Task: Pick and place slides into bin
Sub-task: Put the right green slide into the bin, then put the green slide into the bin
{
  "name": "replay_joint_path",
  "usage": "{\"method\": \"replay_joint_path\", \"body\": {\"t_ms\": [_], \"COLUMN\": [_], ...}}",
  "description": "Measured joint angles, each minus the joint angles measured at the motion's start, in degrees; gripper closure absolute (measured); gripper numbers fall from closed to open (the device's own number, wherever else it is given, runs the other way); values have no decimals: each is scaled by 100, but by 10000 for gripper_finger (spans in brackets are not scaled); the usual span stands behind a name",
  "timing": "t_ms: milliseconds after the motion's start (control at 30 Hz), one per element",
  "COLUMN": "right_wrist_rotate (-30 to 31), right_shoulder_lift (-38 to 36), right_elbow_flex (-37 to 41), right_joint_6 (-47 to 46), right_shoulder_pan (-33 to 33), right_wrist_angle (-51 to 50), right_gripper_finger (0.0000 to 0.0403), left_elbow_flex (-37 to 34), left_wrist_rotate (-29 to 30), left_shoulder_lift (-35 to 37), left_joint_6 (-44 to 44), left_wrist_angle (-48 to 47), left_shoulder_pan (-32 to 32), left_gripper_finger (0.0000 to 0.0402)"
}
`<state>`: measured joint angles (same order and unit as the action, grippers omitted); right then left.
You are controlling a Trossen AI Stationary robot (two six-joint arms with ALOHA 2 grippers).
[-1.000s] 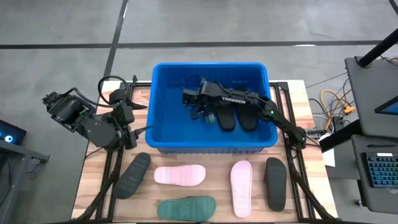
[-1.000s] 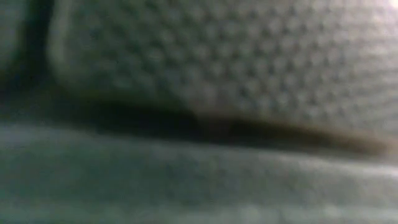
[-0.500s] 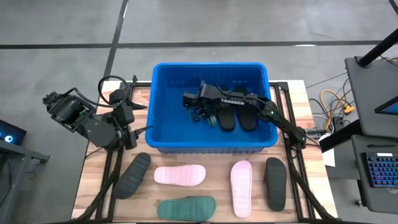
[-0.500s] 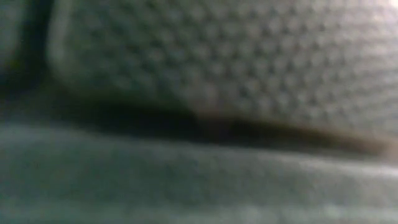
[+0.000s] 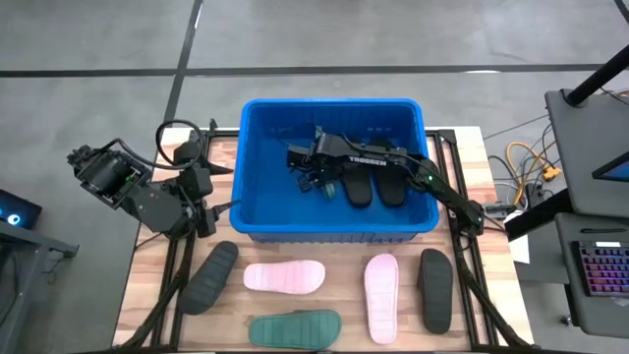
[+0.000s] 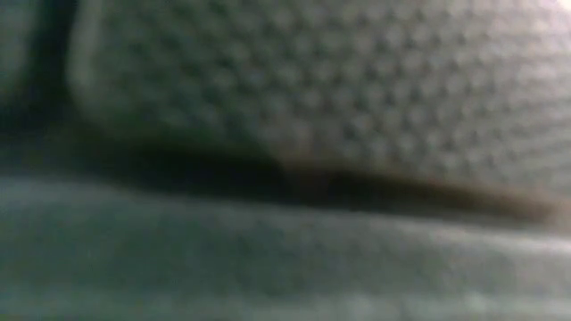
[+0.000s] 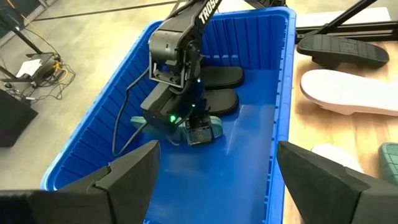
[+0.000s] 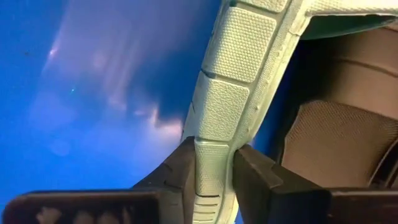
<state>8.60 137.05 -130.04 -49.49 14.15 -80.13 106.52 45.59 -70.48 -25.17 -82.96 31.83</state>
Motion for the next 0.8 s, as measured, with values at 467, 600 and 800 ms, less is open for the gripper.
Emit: {"method": "replay_joint_path", "body": {"t_ms": [467, 600, 800], "right_wrist_rotate": [-342, -458, -472], "right_shoulder_lift": [0, 0, 0], "right_elbow_flex": [0, 0, 0], "right_joint_6": [269, 313, 315], "right_shoulder_pan": [29, 39, 50], "right_wrist_angle": [654, 961, 1064], "right_gripper_finger": [214, 198, 193], "left_elbow_flex": [-2, -2, -2], "left_wrist_rotate": [-37, -51, -155], "left_shoulder_lift": [0, 0, 0], "left_joint_6": [-97, -149, -160], "left_wrist_angle": [26, 24, 20], "left_shoulder_pan": [0, 0, 0], "left_gripper_finger": [96, 96, 96]}}
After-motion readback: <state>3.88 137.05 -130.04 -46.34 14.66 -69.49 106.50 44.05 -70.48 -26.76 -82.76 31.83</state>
